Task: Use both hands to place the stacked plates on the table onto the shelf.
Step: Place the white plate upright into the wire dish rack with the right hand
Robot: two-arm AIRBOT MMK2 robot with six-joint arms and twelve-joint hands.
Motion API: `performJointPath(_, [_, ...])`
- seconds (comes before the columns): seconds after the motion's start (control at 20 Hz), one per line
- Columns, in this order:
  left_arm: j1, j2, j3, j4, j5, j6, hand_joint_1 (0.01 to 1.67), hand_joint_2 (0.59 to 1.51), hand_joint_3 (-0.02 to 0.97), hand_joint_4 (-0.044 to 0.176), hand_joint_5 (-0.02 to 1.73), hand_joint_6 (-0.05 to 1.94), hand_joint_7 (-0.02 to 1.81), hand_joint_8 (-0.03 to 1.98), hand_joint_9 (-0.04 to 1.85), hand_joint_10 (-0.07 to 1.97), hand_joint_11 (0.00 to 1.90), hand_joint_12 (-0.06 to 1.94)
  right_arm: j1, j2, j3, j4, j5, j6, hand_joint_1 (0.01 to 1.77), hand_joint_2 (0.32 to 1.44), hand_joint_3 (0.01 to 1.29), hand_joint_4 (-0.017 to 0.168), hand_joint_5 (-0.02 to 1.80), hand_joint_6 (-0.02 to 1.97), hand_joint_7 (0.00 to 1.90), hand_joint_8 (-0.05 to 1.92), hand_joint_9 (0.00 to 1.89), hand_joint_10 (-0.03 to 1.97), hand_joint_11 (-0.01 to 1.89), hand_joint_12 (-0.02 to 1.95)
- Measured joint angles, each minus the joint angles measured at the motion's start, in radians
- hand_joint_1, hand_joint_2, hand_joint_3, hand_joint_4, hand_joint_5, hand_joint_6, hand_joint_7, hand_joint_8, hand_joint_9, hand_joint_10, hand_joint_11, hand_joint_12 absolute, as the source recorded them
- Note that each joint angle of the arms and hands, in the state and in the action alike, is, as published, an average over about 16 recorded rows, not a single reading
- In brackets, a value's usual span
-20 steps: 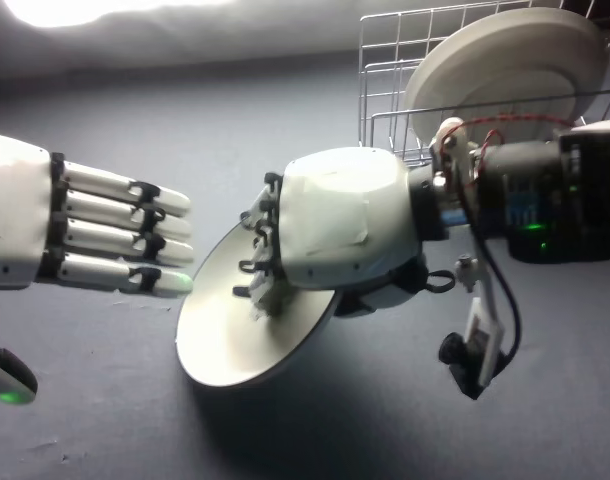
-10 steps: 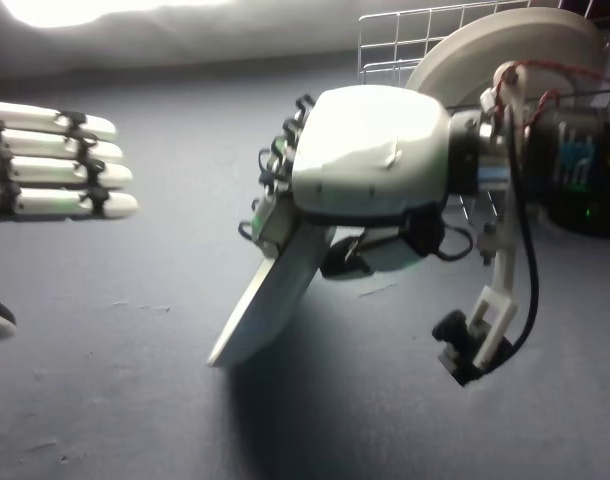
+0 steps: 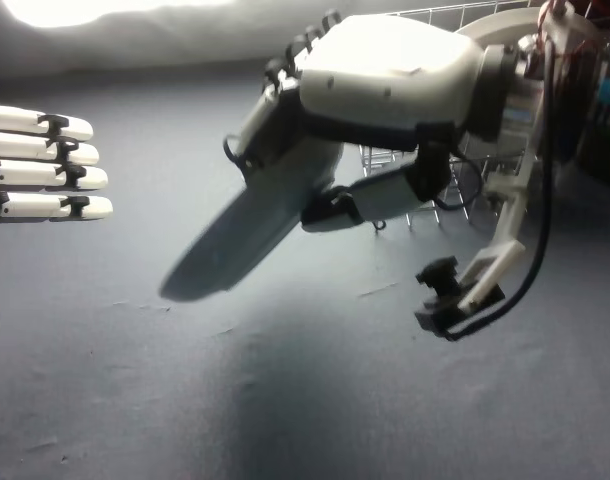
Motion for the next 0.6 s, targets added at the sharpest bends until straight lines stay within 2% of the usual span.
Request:
performJointPath(0.3, [-0.014, 0.006, -0.005, 0.069, 0.024, -0.027, 0.01, 1.139, 0.013, 0.002, 0.02, 0.01, 0.02, 0.01, 0.02, 0.02, 0.01, 0.01, 0.046, 0.036, -0.039, 0.239, -0.066, 0.019, 1.37, 0.95, 0.01, -0.007, 0.98, 0.88, 1.13, 0.70, 1.06, 0.96, 0.79, 1.09])
performJointPath(0.6, [-0.018, 0.010, -0.003, 0.109, 0.035, -0.052, 0.01, 1.143, 0.012, 0.002, 0.02, 0.01, 0.02, 0.01, 0.02, 0.02, 0.01, 0.01, 0.087, 0.064, -0.058, 0.448, -0.147, 0.027, 1.38, 0.95, 0.01, -0.007, 0.98, 0.87, 1.12, 0.72, 1.05, 0.95, 0.78, 1.10])
